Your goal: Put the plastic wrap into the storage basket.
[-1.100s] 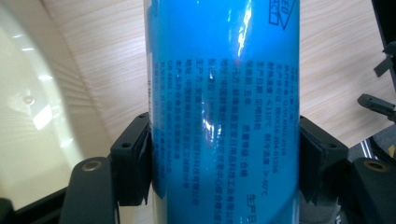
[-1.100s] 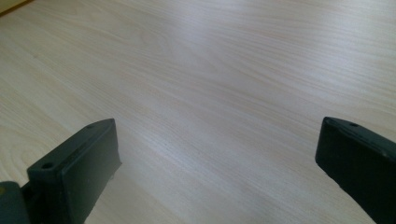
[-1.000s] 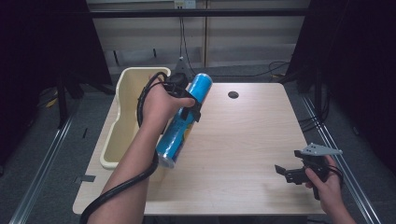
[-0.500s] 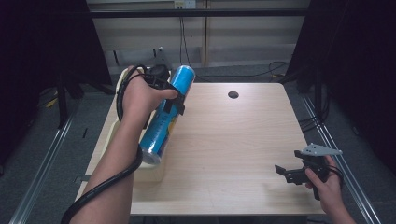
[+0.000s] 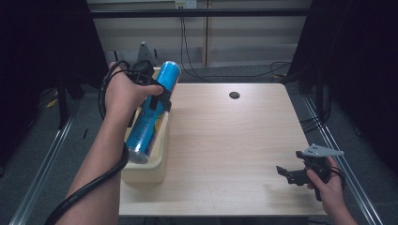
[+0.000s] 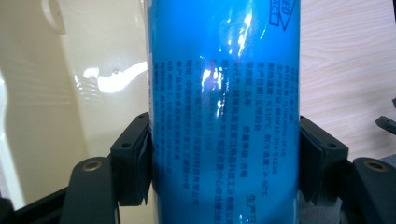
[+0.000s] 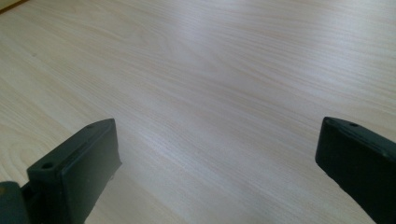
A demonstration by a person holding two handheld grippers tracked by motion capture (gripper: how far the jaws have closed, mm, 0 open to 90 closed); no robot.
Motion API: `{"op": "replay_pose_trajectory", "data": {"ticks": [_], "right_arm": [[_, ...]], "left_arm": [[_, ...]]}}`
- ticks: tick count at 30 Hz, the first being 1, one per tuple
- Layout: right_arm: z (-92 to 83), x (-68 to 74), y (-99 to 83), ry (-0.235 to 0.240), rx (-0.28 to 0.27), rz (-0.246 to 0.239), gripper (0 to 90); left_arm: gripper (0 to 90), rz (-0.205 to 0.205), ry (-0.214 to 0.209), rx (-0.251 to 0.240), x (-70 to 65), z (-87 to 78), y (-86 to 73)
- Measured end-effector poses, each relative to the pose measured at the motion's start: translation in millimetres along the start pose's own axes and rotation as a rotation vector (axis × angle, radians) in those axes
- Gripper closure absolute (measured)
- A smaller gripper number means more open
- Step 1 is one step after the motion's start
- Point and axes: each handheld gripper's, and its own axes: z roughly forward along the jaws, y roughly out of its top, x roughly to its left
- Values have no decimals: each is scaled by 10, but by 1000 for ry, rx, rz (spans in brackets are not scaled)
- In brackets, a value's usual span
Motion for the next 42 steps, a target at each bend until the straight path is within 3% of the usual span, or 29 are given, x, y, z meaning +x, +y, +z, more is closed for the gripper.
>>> {"op": "replay_pose_trajectory", "data": {"ticks": [10,15,23,27,42], "right_arm": [[3,6,-5,8,5,4,0],[22,16,-7,11,8,-5,0],[14,14,-6,8,2,-4,0],[19,27,-8,16,8,2,0],[23,32,-9,18,4,-6,0]], "left_arm": [[322,-67,44,4,215,-8,-70],[323,-77,76,5,278,-2,-88],[322,-102,85,7,390,45,-140],[323,-135,76,11,441,91,-171],[322,-191,86,44,528,313,-251]]}}
